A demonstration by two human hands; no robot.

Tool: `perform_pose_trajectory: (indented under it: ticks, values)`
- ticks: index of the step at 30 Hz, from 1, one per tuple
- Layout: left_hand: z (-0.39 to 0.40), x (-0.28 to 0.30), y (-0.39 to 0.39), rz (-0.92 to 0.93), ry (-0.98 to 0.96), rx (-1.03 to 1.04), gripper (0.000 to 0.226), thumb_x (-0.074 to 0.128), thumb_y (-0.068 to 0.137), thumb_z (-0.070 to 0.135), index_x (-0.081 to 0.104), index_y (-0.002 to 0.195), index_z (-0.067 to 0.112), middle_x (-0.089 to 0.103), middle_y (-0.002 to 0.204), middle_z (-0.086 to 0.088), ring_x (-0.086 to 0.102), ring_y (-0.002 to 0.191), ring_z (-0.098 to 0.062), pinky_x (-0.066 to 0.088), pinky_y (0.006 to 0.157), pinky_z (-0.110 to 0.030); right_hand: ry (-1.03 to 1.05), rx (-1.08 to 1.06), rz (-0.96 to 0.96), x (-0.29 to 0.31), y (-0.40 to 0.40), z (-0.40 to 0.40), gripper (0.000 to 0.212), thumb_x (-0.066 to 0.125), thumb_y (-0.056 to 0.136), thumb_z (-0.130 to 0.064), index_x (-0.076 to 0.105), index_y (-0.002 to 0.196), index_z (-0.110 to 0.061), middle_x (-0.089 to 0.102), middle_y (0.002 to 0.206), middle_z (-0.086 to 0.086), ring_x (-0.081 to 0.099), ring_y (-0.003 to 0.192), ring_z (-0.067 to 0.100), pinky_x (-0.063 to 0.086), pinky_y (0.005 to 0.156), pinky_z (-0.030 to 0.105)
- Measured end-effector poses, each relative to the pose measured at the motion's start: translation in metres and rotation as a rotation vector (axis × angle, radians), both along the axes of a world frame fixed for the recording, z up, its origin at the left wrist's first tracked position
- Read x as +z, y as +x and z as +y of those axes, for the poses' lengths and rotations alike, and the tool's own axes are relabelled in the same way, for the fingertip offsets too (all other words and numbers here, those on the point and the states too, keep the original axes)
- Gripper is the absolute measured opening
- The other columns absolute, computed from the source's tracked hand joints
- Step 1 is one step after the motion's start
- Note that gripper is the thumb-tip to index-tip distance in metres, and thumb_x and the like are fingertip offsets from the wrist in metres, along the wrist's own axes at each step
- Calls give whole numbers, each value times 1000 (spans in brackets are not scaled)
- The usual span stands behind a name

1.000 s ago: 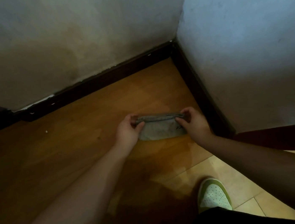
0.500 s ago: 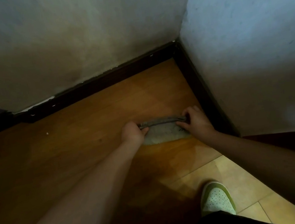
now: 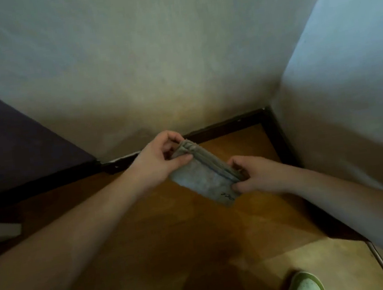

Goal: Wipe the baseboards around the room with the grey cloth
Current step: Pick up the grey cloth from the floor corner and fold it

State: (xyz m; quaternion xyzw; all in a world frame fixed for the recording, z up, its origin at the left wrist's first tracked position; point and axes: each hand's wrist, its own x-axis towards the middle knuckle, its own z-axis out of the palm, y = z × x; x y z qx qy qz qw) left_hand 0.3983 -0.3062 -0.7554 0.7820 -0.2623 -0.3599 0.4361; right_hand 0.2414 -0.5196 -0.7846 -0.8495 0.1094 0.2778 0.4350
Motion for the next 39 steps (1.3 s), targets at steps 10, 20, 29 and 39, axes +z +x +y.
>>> perform_pose_trajectory:
  ticks: [10,20,29,39]
  values:
    - [57,145,-18,-569,-231,253,47,87,66,43,57,102,45,67,98,26,66,89,4,53,74,-15,-90,51,-385,195,73,92,31,70,89,-37,63,119,-35,70,107,-13,63,94,2,53,88,31]
    - [84,133,-29,165,-458,159,35,73,83,55,70,113,37,73,116,3,70,107,-16,58,82,-27,338,-452,-386,187,37,110,42,67,77,-61,72,105,-30,75,102,-10,71,95,9,54,90,39]
    - [77,120,-48,111,-419,393,21,67,92,35,67,112,29,74,108,3,72,101,-17,60,86,-46,506,-370,-195,167,35,114,50,63,71,-68,67,112,-41,72,111,-15,68,103,6,55,85,28]
    - [84,126,-42,285,-437,297,27,54,101,14,54,127,21,72,113,1,70,105,-19,59,75,-29,589,-376,-301,164,36,112,34,65,80,-52,70,111,-37,74,109,-8,71,98,11,56,72,18]
